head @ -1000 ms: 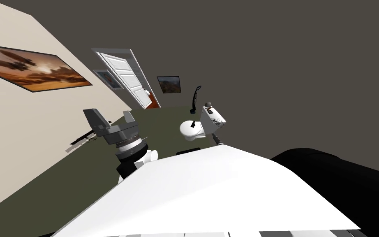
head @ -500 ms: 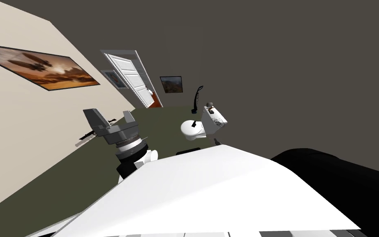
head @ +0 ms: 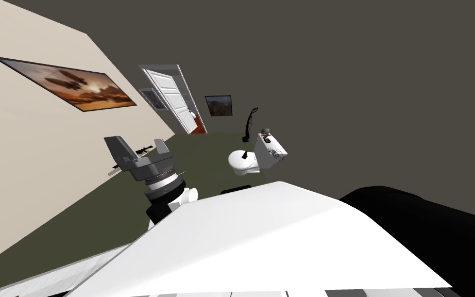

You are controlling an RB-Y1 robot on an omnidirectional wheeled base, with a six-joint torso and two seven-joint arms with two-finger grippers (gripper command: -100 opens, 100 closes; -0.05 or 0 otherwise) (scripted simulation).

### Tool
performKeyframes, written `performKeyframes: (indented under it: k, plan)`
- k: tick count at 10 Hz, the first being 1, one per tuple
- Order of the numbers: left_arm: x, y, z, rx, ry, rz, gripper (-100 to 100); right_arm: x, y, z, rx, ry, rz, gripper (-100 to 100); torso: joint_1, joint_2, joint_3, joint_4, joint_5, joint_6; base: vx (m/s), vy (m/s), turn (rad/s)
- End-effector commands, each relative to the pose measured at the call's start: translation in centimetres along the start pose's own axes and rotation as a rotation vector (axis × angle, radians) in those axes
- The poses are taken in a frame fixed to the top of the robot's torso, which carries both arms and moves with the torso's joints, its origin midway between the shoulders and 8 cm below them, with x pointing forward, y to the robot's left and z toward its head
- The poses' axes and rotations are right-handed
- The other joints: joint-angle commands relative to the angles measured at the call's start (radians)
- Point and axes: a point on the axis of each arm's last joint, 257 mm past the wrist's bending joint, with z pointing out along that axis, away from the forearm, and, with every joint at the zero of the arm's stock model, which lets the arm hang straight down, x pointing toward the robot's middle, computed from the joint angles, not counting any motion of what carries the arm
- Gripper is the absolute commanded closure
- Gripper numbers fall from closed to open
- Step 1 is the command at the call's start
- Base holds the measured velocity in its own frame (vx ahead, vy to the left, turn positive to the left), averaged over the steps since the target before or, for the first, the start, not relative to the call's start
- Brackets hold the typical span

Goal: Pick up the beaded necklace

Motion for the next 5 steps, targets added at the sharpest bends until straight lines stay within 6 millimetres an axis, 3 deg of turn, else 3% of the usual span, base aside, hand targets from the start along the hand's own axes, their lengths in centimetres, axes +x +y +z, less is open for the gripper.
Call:
performKeyframes:
  k: [1,2,3,4,5]
  plan:
    - [0.0,0.0,0.0,0.000,0.000,0.000,0,0.9,-3.0,-0.3,0.074,0.010,-0.043,-100,0.000,0.000,0.000,0.000,0.000,0.000,-0.024,-0.001,0.117]
    - [0.0,0.0,0.0,0.000,0.000,0.000,0,0.9,-3.0,-0.3,0.074,0.010,-0.043,-100,0.000,0.000,0.000,0.000,0.000,0.001,-0.012,-0.004,-0.006]
    - [0.0,0.0,0.0,0.000,0.000,0.000,0,1.6,-6.2,-0.5,0.161,0.021,-0.097,-100,0.000,-0.001,0.000,0.000,0.000,0.001,-0.023,0.006,0.168]
    - [0.0,0.0,0.0,0.000,0.000,0.000,0,2.1,-7.3,-0.6,0.188,0.029,-0.116,-100,0.000,0.000,0.000,0.000,0.000,0.000,-0.023,0.001,0.105]
    - [0.0,0.0,0.0,0.000,0.000,0.000,0,3.0,-10.1,-1.0,0.254,0.046,-0.164,-100,0.000,0.000,0.000,0.000,0.000,0.000,-0.028,0.002,0.188]
